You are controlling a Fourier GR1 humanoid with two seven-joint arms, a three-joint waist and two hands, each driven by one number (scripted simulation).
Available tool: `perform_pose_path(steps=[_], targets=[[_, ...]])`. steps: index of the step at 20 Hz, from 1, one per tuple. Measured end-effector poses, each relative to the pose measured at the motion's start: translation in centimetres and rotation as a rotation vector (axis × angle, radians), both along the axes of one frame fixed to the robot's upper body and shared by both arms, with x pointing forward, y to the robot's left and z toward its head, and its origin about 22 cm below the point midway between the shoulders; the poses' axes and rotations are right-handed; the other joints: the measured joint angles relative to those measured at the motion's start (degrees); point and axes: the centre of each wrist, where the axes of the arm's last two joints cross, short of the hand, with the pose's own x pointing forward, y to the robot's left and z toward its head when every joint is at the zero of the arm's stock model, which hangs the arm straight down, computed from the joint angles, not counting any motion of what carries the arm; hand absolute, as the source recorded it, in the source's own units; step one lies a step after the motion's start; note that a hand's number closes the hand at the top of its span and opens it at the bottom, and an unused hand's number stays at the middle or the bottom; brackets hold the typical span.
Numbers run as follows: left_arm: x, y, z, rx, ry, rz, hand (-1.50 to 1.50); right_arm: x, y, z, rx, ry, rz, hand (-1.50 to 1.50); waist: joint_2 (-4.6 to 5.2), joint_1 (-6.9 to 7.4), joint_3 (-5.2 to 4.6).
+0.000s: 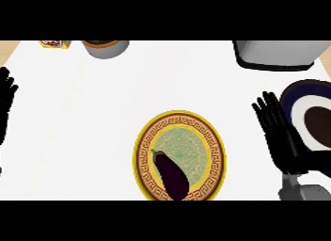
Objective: Pick the eggplant from the plate and place it in the plate
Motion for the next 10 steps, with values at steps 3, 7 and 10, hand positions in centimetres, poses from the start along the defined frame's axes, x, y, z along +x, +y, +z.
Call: perform_pose_path(steps=[3,7,10], targets=[[-0.4,-0.5,-1.2,-0.021,0.0,-0.04,0.0,0.8,4.4,0.3,0.03,0.076,0.107,1.5,0.16,-0.5,0.36],[-0.2,-3.4,-2.4,-0.055,0.004,-0.177,0.0,2.3,9.9,1.9,-0.052,0.152,0.292,1.5,0.22,1.17,0.0],[-1.1,-5.0,-4.4,-0.096,0.038,-0.25,0.0,2.3,12.9,2.0,-0.16,0.174,0.21,-1.5,0.13,0.84,0.16]])
